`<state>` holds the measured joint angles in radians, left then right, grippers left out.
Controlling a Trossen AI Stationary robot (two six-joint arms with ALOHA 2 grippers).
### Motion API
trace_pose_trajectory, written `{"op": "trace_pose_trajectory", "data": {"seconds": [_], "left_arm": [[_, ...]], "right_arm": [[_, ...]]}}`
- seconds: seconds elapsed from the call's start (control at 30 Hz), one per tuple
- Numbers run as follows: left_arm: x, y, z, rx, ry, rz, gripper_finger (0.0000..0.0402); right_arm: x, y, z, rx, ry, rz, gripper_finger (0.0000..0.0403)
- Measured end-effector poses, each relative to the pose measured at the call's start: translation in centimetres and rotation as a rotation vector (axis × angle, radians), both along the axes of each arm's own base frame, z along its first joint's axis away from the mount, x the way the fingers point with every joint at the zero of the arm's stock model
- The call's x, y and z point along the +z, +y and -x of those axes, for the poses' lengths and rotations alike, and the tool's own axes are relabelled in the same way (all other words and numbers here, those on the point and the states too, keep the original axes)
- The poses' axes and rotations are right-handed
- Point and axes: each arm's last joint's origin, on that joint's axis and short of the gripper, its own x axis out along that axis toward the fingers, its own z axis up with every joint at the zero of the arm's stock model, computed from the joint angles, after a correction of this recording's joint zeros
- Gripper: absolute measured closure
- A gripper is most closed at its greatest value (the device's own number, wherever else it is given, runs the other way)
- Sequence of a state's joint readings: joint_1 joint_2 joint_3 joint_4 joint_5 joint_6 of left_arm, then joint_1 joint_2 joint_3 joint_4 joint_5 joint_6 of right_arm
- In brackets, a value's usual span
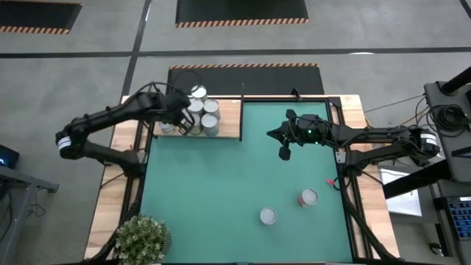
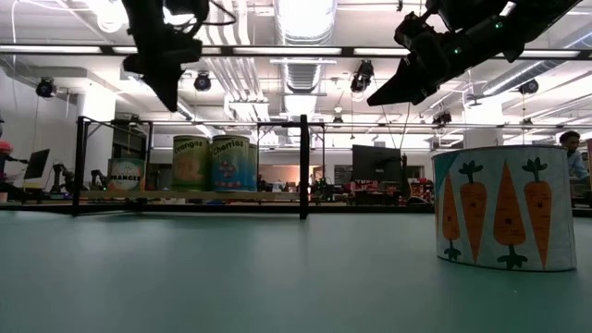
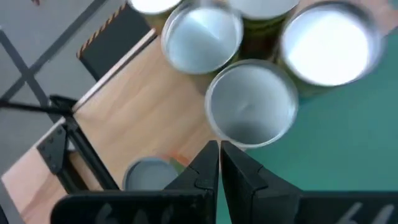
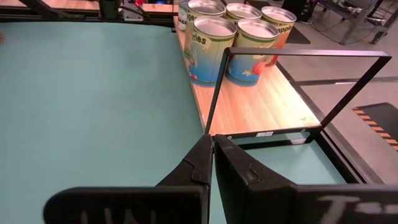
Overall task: Pick and place cans onto a shelf
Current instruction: Adjust the cans on the shelf
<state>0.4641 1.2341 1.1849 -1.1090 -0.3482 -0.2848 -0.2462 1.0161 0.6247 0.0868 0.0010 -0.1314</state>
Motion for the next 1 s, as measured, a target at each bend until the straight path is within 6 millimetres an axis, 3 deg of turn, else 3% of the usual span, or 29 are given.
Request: {"op": "trace_pose_trajectory", "data": {"seconds": [0.27, 0.63, 1.0], "left_arm": [[-2.7, 1.0, 1.6, 0.091, 0.016, 0.015, 0.0402], [-4.6, 2.1, -0.1, 0.09, 0.053, 0.034, 0.0402], [-4.8, 2.2, -0.4, 0.083, 0.047, 0.052, 0.0402]], "right_arm": [[-0.1, 0.0, 0.0, 0.0, 0.006, -0.002, 0.0394], [0.0, 0.0, 0.0, 0.0, 0.005, -0.002, 0.0394], [0.0, 0.0, 0.0, 0.0, 0.004, -0.002, 0.0394]]}}
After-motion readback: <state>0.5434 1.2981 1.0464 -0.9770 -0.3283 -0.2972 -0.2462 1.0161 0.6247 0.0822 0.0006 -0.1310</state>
